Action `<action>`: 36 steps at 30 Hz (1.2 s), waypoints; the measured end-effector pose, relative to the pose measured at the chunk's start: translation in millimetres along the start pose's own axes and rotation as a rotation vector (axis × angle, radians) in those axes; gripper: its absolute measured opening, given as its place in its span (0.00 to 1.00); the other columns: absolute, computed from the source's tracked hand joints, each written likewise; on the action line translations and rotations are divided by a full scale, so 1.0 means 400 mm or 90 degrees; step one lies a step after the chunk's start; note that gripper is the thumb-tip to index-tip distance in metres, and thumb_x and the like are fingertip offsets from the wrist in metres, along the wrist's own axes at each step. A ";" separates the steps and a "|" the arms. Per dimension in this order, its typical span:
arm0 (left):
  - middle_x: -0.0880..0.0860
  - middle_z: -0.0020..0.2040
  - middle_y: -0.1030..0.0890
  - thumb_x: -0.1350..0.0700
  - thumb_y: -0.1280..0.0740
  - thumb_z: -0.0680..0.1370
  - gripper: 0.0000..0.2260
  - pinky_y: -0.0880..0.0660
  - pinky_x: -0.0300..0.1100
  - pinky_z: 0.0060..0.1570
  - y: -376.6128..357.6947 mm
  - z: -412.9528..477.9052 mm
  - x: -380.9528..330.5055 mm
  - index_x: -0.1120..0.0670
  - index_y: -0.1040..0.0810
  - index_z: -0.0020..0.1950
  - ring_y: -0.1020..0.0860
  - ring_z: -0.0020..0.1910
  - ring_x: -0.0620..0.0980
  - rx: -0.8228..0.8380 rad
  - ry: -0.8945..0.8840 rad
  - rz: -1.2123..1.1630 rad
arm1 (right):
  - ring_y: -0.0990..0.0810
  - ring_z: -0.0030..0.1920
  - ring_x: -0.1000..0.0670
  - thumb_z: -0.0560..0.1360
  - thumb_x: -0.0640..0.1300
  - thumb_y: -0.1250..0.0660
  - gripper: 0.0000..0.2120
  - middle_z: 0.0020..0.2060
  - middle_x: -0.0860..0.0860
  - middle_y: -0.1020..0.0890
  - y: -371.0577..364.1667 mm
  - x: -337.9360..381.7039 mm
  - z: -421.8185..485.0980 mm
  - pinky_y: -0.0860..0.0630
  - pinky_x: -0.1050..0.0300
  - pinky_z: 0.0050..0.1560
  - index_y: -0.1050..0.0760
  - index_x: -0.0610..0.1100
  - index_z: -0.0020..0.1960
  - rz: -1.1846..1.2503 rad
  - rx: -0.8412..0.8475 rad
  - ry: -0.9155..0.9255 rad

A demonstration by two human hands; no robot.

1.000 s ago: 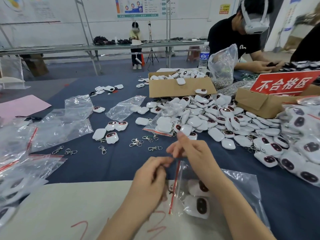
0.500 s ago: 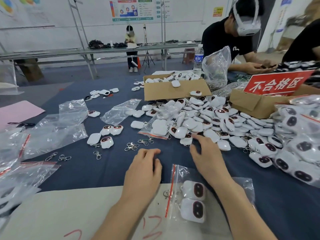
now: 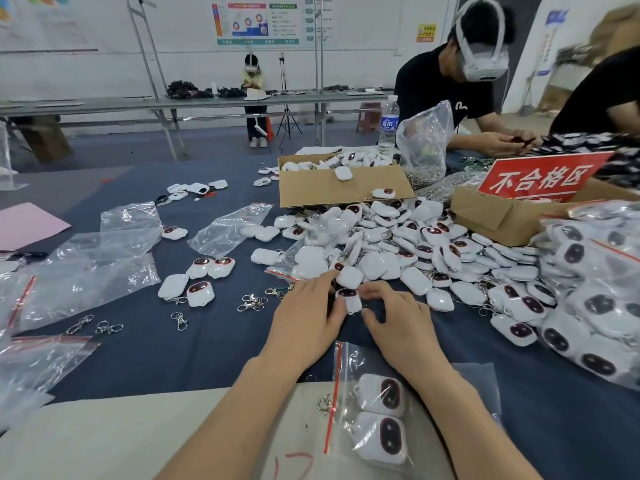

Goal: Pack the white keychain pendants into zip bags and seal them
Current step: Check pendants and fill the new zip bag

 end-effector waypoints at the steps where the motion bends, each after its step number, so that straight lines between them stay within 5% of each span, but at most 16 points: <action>1: 0.46 0.63 0.22 0.47 0.40 0.83 0.20 0.30 0.43 0.62 -0.001 -0.005 0.006 0.47 0.32 0.75 0.29 0.64 0.48 0.004 0.015 -0.042 | 0.31 0.56 0.61 0.79 0.47 0.34 0.15 0.49 0.69 0.24 -0.002 0.003 0.000 0.44 0.61 0.58 0.29 0.62 0.62 0.004 0.001 0.004; 5: 0.37 0.57 0.22 0.55 0.34 0.81 0.20 0.30 0.46 0.68 -0.015 -0.032 0.023 0.43 0.30 0.73 0.25 0.61 0.43 0.048 0.101 -0.271 | 0.30 0.57 0.59 0.79 0.48 0.34 0.20 0.51 0.66 0.22 -0.009 0.015 -0.002 0.43 0.62 0.58 0.31 0.61 0.68 0.005 0.013 0.021; 8: 0.35 0.50 0.21 0.62 0.34 0.81 0.22 0.26 0.31 0.57 -0.020 -0.056 0.023 0.44 0.29 0.72 0.22 0.54 0.33 0.044 0.151 -0.437 | 0.28 0.61 0.57 0.80 0.48 0.35 0.25 0.54 0.64 0.21 -0.031 0.035 -0.008 0.37 0.59 0.66 0.34 0.61 0.74 0.029 0.071 0.039; 10: 0.38 0.52 0.21 0.63 0.36 0.81 0.22 0.27 0.27 0.52 -0.013 -0.068 0.017 0.45 0.29 0.72 0.22 0.53 0.34 0.024 0.155 -0.484 | 0.26 0.56 0.62 0.80 0.44 0.35 0.25 0.48 0.68 0.21 -0.039 0.054 -0.018 0.31 0.63 0.62 0.32 0.66 0.71 0.081 0.083 0.064; 15: 0.47 0.60 0.19 0.53 0.34 0.83 0.16 0.27 0.28 0.56 0.006 -0.071 0.002 0.50 0.25 0.71 0.21 0.56 0.37 0.027 0.152 -0.530 | 0.19 0.50 0.65 0.79 0.46 0.32 0.21 0.47 0.65 0.16 -0.005 0.060 -0.016 0.27 0.73 0.48 0.27 0.76 0.51 0.277 0.042 0.019; 21: 0.47 0.51 0.15 0.54 0.32 0.81 0.07 0.25 0.31 0.50 0.010 -0.075 -0.001 0.51 0.20 0.59 0.18 0.49 0.41 0.017 0.146 -0.599 | 0.23 0.44 0.59 0.80 0.41 0.35 0.22 0.44 0.58 0.22 0.013 0.070 -0.014 0.29 0.72 0.45 0.25 0.72 0.47 0.236 0.034 0.039; 24: 0.45 0.48 0.15 0.56 0.31 0.81 0.06 0.23 0.34 0.50 0.005 -0.074 0.023 0.50 0.22 0.57 0.17 0.48 0.43 -0.018 0.182 -0.623 | 0.20 0.45 0.60 0.82 0.38 0.39 0.25 0.46 0.57 0.17 -0.002 0.071 -0.021 0.27 0.70 0.48 0.22 0.71 0.50 0.318 0.080 0.013; 27: 0.45 0.47 0.15 0.55 0.32 0.82 0.05 0.23 0.35 0.50 0.005 -0.072 0.027 0.48 0.21 0.57 0.17 0.48 0.44 -0.033 0.182 -0.627 | 0.18 0.43 0.62 0.82 0.42 0.36 0.21 0.43 0.60 0.14 0.001 0.087 -0.023 0.25 0.70 0.47 0.20 0.71 0.50 0.435 0.096 -0.003; 36: 0.43 0.39 0.17 0.52 0.34 0.82 0.07 0.25 0.31 0.41 0.001 -0.068 0.038 0.48 0.16 0.51 0.21 0.39 0.40 -0.017 0.216 -0.647 | 0.26 0.33 0.58 0.79 0.45 0.31 0.15 0.32 0.59 0.17 0.002 0.071 -0.019 0.29 0.69 0.35 0.18 0.67 0.45 0.460 0.087 -0.063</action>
Point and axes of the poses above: each hand's wrist, its own z-axis towards the middle knuckle, its own y-axis out of the back of the hand, x = y × z, the point moved 8 cm from there along z, towards the middle knuckle
